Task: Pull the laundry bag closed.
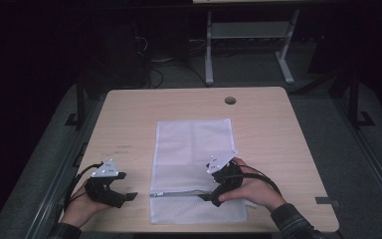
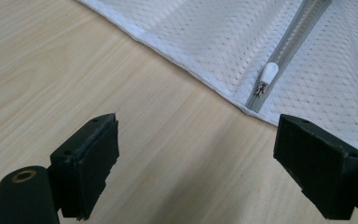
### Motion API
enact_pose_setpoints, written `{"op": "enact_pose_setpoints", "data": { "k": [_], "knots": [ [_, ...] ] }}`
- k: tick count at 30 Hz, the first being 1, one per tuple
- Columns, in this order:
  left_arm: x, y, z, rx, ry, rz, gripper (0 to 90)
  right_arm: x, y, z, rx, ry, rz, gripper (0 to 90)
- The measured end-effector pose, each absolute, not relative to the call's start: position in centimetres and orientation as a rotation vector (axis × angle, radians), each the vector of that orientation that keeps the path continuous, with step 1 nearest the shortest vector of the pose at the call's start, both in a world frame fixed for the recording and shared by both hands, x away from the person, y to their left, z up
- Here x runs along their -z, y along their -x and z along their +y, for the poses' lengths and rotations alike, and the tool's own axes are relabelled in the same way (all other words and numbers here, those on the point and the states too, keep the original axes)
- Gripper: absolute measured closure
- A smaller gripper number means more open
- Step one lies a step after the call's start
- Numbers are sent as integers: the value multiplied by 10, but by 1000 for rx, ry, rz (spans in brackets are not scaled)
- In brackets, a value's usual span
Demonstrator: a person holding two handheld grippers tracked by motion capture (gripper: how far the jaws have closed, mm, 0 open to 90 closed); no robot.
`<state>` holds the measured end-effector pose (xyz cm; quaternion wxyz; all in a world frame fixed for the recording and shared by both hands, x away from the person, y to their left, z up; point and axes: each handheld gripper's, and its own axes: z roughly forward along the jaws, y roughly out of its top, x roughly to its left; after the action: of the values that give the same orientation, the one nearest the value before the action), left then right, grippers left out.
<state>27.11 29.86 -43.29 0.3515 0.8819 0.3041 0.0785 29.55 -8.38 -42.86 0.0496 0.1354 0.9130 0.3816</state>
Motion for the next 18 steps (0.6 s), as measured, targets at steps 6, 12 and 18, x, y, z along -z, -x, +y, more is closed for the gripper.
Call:
{"op": "enact_pose_setpoints", "data": {
  "k": [6,12,18],
  "knots": [
    [433,-271,298,-204,-2284,781,133,428,-295,-70,-1160,-365,2804,6],
    [433,-271,298,-200,-2288,780,133,428,-296,-59,-1161,-332,2812,135],
    [433,-271,297,-200,-2286,774,133,430,-295,-40,-1160,-266,2841,136]
  ]
}}
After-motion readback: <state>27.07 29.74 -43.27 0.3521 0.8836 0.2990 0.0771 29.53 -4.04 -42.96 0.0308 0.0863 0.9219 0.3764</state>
